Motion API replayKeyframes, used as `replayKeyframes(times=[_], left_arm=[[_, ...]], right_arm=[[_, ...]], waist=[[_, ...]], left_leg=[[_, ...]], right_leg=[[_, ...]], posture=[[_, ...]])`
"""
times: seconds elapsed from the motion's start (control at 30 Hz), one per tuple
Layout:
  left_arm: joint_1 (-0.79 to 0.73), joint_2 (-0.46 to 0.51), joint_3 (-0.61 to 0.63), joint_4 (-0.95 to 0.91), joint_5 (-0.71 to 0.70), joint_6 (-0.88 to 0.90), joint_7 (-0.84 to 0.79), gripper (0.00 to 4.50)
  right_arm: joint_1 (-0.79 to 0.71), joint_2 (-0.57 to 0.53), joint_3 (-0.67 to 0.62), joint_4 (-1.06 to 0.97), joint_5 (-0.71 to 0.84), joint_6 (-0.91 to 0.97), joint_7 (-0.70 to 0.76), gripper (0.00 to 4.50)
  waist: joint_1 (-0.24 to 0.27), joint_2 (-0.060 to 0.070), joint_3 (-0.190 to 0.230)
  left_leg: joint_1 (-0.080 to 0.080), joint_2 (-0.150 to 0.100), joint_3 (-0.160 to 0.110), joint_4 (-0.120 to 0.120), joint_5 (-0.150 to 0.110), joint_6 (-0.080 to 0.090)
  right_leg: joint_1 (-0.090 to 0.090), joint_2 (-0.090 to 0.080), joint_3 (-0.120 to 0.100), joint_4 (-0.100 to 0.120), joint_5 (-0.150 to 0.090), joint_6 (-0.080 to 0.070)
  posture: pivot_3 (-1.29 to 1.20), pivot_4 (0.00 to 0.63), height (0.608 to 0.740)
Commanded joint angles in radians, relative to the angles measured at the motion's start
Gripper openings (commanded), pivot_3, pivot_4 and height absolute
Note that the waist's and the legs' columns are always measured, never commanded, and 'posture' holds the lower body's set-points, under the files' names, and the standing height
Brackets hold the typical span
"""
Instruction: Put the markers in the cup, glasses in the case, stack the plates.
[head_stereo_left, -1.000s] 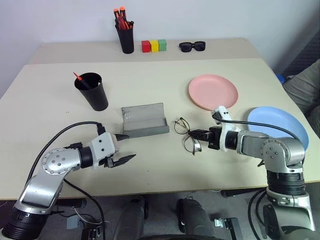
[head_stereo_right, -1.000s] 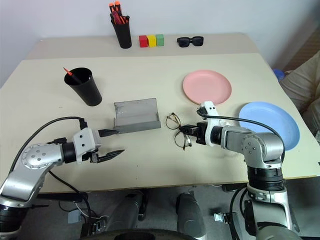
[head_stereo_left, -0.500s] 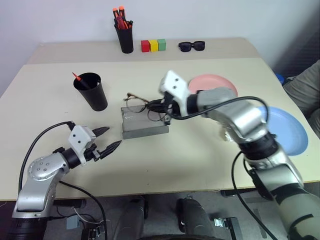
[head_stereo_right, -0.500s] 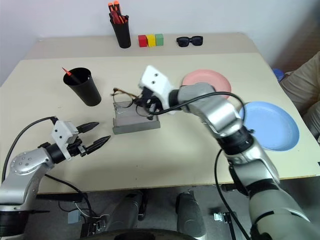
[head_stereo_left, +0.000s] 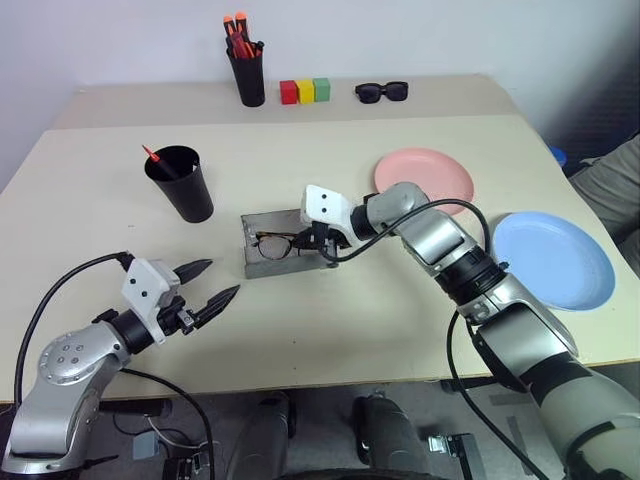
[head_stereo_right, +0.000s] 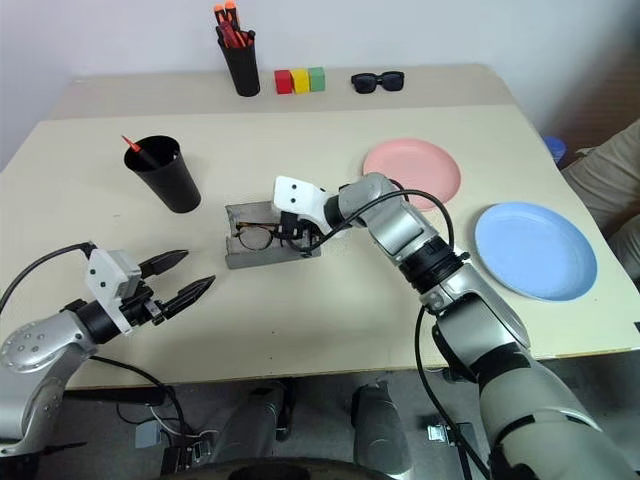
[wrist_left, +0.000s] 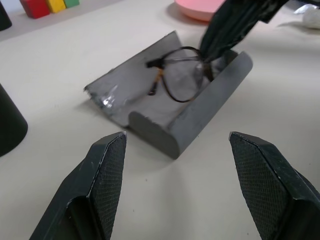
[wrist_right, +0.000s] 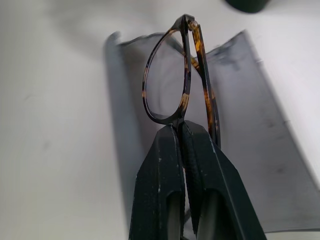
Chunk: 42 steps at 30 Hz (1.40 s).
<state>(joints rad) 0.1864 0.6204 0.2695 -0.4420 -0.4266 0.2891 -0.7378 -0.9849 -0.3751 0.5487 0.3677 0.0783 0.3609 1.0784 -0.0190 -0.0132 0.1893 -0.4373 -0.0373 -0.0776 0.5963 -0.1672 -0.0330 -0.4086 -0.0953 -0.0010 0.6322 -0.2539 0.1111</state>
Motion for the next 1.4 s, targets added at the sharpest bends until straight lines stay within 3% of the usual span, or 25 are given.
replayKeyframes(times=[0.03, 0.13, 0.23, 0.4, 0.5, 0.63, 0.83, 1.0, 1.23, 1.4], left_arm=[[-0.012, 0.006, 0.019, -0.027, -0.012, -0.001, 0.009, 3.38], [-0.044, 0.01, 0.006, -0.004, -0.008, 0.001, 0.005, 3.38], [-0.096, 0.006, -0.008, 0.021, -0.005, 0.029, 0.025, 3.38], [-0.215, -0.028, -0.037, 0.041, -0.014, 0.119, 0.104, 3.38], [-0.426, -0.08, -0.078, 0.133, -0.069, 0.307, 0.184, 2.51], [-0.63, -0.127, -0.153, 0.276, 0.015, 0.376, 0.271, 0.57], [-0.916, -0.199, -0.205, 0.563, -0.001, 0.615, 0.294, 0.57], [-1.076, -0.199, -0.252, 0.779, 0.058, 0.689, 0.29, 0.57], [-1.159, -0.185, -0.333, 0.925, 0.114, 0.743, 0.217, 0.57], [-1.11, -0.151, -0.349, 0.837, 0.111, 0.735, 0.134, 0.57]], right_arm=[[-0.011, 0.019, -0.027, -0.009, -0.02, -0.016, 0.017, 0.03], [-0.009, 0.034, -0.043, -0.008, -0.031, -0.018, 0.007, 0.87], [-0.012, 0.055, -0.089, -0.016, -0.037, -0.026, -0.051, 2.3], [0.011, 0.049, -0.154, -0.093, -0.023, -0.012, -0.086, 2.3], [0.111, -0.004, -0.207, -0.265, 0.003, 0.016, -0.092, 2.37], [0.246, -0.066, -0.263, -0.449, 0.013, 0.077, -0.128, 2.37], [0.446, -0.159, -0.365, -0.674, 0.043, 0.114, -0.175, 2.37], [0.605, -0.234, -0.436, -0.823, 0.07, 0.146, -0.199, 2.37], [0.681, -0.283, -0.491, -0.869, 0.099, 0.158, -0.222, 2.37], [0.677, -0.301, -0.497, -0.812, 0.087, 0.135, -0.233, 2.37]], waist=[[-0.001, 0.0, 0.0], [0.0, 0.0, 0.0], [0.001, 0.0, 0.0], [0.005, 0.0, 0.0], [0.016, 0.0, 0.0], [0.019, -0.001, 0.0], [0.01, -0.002, 0.0], [0.0, -0.002, 0.0], [0.005, -0.003, 0.0], [0.004, -0.003, 0.0]], left_leg=[[0.0, 0.0, 0.0, 0.0, 0.0, 0.0], [0.0, 0.0, 0.001, 0.0, 0.0, 0.0], [0.0, 0.0, 0.001, 0.0, 0.0, -0.001], [0.0, -0.001, 0.001, 0.0, 0.001, -0.001], [0.0, -0.001, -0.001, 0.001, 0.001, -0.001], [0.0, -0.001, -0.001, 0.002, 0.001, -0.002], [0.0, -0.001, -0.002, 0.002, 0.001, -0.001], [0.0, -0.001, -0.001, 0.002, 0.001, -0.001], [0.0, -0.001, -0.001, 0.002, 0.001, -0.001], [0.0, -0.001, -0.001, 0.002, 0.001, -0.001]], right_leg=[[0.0, 0.0, 0.0, 0.0, 0.0, 0.0], [0.0, 0.0, 0.0, 0.0, 0.0, 0.0], [0.0, 0.001, 0.0, 0.0, 0.0, 0.0], [0.0, 0.001, 0.0, 0.0, 0.002, 0.002], [0.001, 0.001, -0.002, 0.002, 0.002, 0.003], [0.002, 0.001, -0.002, 0.003, 0.002, 0.003], [0.002, 0.002, -0.003, 0.004, 0.002, 0.004], [0.002, 0.002, -0.002, 0.004, 0.002, 0.004], [0.003, 0.002, -0.002, 0.003, 0.002, 0.004], [0.003, 0.002, -0.002, 0.003, 0.002, 0.004]], posture=[[0.0, 0.15, 0.74], [0.0, 0.15, 0.74], [0.0, 0.15, 0.74], [0.0, 0.15, 0.74], [0.0, 0.15, 0.74], [0.0, 0.15, 0.74], [0.0, 0.15, 0.74], [0.0, 0.15, 0.74], [0.0, 0.15, 0.74], [0.0, 0.15, 0.74]])
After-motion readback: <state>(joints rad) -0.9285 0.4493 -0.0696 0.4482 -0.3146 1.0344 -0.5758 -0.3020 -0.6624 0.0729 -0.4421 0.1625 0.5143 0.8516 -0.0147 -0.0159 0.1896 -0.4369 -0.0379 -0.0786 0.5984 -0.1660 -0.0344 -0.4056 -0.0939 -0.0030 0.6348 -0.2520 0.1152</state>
